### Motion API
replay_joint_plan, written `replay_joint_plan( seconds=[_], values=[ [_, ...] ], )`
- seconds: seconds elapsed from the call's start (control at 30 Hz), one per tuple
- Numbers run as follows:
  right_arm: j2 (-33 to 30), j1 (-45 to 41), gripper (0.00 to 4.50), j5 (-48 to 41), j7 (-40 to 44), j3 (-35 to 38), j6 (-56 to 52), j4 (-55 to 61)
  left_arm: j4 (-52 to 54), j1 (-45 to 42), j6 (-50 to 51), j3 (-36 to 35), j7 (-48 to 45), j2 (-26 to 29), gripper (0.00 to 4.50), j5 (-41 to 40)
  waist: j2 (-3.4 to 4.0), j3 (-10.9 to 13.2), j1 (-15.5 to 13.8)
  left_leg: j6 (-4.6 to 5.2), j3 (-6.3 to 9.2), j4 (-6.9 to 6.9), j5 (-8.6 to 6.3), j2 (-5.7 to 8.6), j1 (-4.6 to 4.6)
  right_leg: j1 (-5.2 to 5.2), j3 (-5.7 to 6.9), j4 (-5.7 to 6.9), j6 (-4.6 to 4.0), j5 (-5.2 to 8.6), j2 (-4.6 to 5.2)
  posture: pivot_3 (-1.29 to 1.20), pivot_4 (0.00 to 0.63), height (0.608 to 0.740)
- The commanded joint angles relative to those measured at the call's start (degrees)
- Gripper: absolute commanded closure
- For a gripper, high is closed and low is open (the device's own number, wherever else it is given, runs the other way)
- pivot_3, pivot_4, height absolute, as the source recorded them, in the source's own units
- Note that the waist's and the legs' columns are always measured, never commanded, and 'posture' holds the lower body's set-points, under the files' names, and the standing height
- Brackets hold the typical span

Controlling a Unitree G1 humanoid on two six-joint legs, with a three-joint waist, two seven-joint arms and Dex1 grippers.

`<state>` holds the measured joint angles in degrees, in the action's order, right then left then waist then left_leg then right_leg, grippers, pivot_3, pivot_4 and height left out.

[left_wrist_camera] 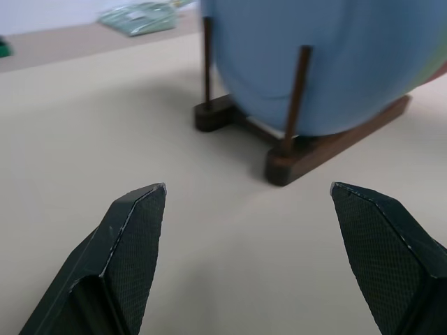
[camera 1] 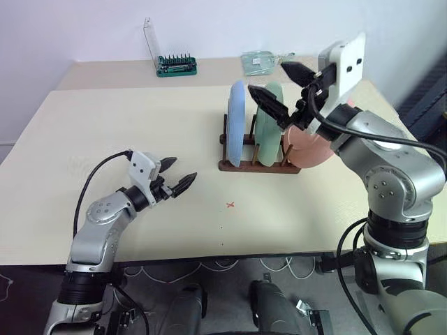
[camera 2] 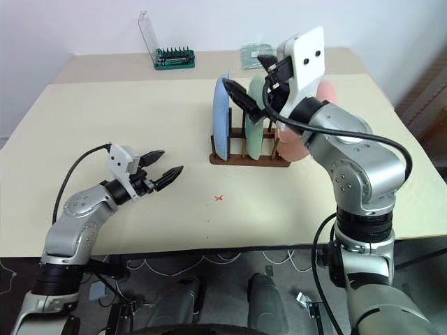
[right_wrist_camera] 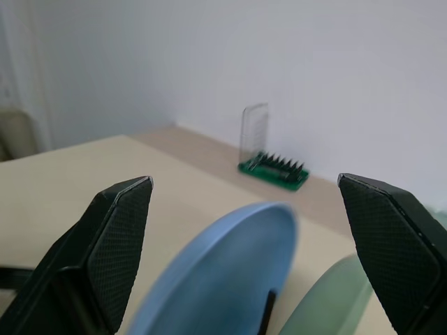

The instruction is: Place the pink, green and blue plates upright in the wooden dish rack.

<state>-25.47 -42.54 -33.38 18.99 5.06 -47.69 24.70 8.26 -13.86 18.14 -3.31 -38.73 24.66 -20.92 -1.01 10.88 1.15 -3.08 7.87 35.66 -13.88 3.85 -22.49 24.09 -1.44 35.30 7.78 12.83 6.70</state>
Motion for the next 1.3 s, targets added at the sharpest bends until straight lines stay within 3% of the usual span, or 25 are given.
replay_joint_plan(
  seconds=[0.03,0.17,0.27,0.3,0.37,0.5,0.57,0.6,0.73,0.93,1.3],
  values=[
    [1.4,-0.6,0.17,1.0,-1.6,-1.3,0.9,2.8,0.1,-1.3,-1.2,0.4,-0.3,-0.3,0.61,0.0,0.00,0.0,0.0,0.00,0.00,0.00,0.00,0.00,0.00,0.00,0.00,0.00,0.00,0.00,0.00,0.00,0.150,0.740],
    [-1.8,-0.6,0.17,1.0,-0.5,1.9,1.5,4.5,-0.1,-1.4,-1.3,0.5,-0.8,-0.3,0.61,0.0,0.00,0.0,-0.3,0.00,0.00,0.01,0.00,0.01,-0.03,0.01,0.00,-0.03,0.00,0.00,0.01,0.00,0.150,0.740],
    [-8.4,0.8,0.17,0.6,3.3,7.1,2.5,4.7,-0.1,-1.4,-1.3,0.7,-1.0,-0.3,0.61,0.2,0.00,0.0,-0.8,0.02,0.03,0.07,-0.01,0.05,-0.11,-0.03,0.01,-0.10,0.00,0.00,0.02,0.00,0.150,0.740],
    [-11.3,1.7,0.40,0.6,4.7,9.3,2.6,4.2,0.0,-1.4,-1.2,0.7,-1.1,-0.4,0.61,0.0,-0.01,0.0,-0.8,0.05,0.03,0.11,-0.03,0.07,-0.13,-0.04,0.02,-0.12,0.01,0.00,0.04,0.00,0.150,0.740],
    [-17.0,4.9,1.04,1.0,7.7,13.6,2.7,2.6,0.3,-1.2,-1.0,1.0,-1.5,-0.5,0.61,-0.4,-0.01,0.0,-0.9,0.14,0.02,0.17,-0.08,0.07,-0.15,-0.10,0.03,-0.17,0.01,0.01,0.04,0.00,0.150,0.740],
    [-28.1,13.9,3.06,7.0,12.2,17.0,5.6,-1.4,0.7,-0.8,-0.5,1.9,-3.2,-0.4,0.61,-1.0,0.00,0.0,-0.6,0.23,-0.04,0.21,-0.14,0.05,-0.10,-0.18,0.03,-0.18,0.03,0.02,0.05,0.00,0.150,0.740],
    [-30.6,16.1,4.15,9.2,12.6,17.5,7.1,-3.1,0.6,-0.8,-0.5,2.1,-3.7,-0.3,0.61,-1.0,0.03,0.0,-0.2,0.24,-0.12,0.24,-0.14,0.04,-0.07,-0.19,0.01,-0.18,0.04,0.02,0.07,0.00,0.150,0.740],
    [-31.8,17.1,4.47,10.5,12.7,17.4,7.9,-3.9,0.3,-0.9,-0.6,2.2,-3.8,-0.3,0.61,-0.9,0.10,0.0,0.0,0.24,-0.21,0.24,-0.14,-0.02,-0.03,-0.19,-0.01,-0.17,0.04,0.02,0.06,0.00,0.150,0.740],
    [-36.7,22.2,4.47,19.9,11.6,13.0,11.2,-7.3,-0.9,-1.9,-0.9,3.0,-4.2,-0.8,0.61,-0.4,0.21,0.0,-0.4,0.24,-0.28,0.25,-0.14,-0.09,0.01,-0.21,-0.03,-0.18,0.04,0.03,0.04,0.00,0.150,0.740],
    [-32.7,21.2,4.47,21.8,13.2,4.9,14.0,-4.9,-0.7,-1.9,-1.1,3.2,-4.3,-1.0,0.61,-0.1,0.21,0.0,-0.3,0.26,-0.28,0.31,-0.16,-0.08,0.01,-0.27,-0.03,-0.22,0.04,0.03,0.04,0.00,0.150,0.740],
    [-31.5,20.1,4.47,23.8,14.6,5.5,15.4,-6.7,0.4,-0.1,-1.2,2.9,-3.6,-0.9,0.61,-0.2,0.21,0.0,-0.6,0.27,-0.21,0.36,-0.16,-0.04,-0.02,-0.32,-0.02,-0.24,0.05,0.03,0.06,0.00,0.150,0.740]
  ],
)
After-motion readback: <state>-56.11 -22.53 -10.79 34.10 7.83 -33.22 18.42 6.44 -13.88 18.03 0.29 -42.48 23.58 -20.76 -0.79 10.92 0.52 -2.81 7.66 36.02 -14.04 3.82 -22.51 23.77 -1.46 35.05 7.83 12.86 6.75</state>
